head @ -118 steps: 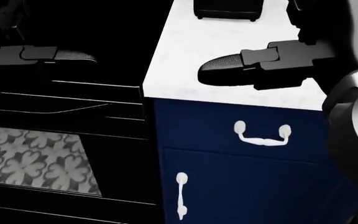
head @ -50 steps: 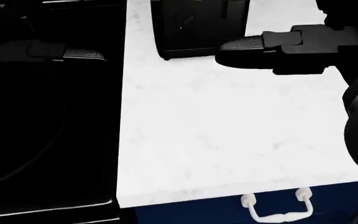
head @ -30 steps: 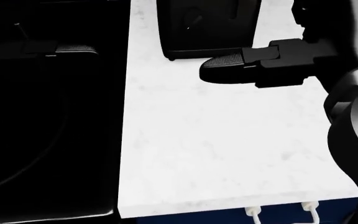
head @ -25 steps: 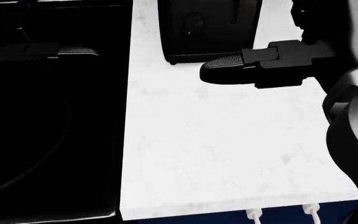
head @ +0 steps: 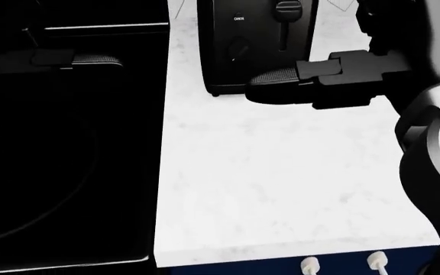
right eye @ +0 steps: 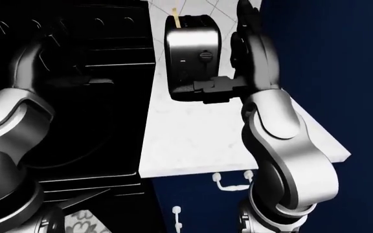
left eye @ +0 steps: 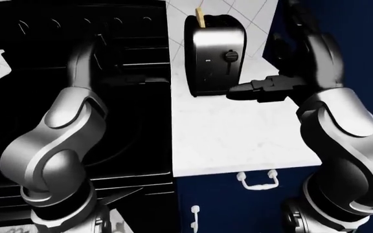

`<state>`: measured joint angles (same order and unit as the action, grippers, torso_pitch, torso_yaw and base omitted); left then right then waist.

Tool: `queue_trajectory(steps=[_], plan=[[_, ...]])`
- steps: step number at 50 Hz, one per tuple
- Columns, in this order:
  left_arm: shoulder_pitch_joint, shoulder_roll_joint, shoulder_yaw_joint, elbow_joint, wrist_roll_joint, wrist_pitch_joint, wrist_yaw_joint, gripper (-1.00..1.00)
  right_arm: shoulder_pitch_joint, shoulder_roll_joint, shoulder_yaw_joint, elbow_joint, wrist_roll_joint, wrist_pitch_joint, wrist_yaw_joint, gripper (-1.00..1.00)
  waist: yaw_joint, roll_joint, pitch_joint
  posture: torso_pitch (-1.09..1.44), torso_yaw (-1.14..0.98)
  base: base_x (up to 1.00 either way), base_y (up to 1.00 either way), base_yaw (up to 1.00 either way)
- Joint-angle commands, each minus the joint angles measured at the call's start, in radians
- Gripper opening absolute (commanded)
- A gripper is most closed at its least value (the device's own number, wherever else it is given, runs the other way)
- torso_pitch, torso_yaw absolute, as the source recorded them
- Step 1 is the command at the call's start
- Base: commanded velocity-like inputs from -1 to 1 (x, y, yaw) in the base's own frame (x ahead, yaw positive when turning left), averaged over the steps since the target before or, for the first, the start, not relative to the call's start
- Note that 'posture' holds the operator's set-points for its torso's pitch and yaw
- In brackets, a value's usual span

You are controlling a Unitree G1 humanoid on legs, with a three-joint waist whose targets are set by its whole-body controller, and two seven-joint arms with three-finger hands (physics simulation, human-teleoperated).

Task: Push down the lever of the toaster to turn it on.

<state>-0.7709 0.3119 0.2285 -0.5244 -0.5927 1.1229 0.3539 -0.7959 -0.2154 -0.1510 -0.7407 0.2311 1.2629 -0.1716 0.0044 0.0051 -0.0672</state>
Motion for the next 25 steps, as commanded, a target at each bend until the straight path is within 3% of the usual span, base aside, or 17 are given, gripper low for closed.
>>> queue_trajectory(steps=[1,17,25], plan=[[-0.028,0.009,0.006,-0.019,-0.002,-0.024,0.004,1.0,-0.029,-0.006,-0.006,-0.015,-0.004,-0.023,-0.001,1.0,0.0,0.001,-0.018,-0.19,0.0,0.0,0.0,0.0],[-0.019,0.007,-0.007,-0.014,0.018,-0.036,-0.02,1.0,-0.022,0.001,0.003,-0.01,-0.016,-0.035,0.006,1.0,0.004,0.002,-0.079,-0.26,0.0,0.0,0.0,0.0],[-0.021,-0.001,-0.001,-0.021,0.021,-0.039,-0.017,1.0,-0.024,0.002,0.001,-0.014,-0.017,-0.03,0.009,1.0,0.006,0.002,-0.13,-0.33,0.0,0.0,0.0,0.0]])
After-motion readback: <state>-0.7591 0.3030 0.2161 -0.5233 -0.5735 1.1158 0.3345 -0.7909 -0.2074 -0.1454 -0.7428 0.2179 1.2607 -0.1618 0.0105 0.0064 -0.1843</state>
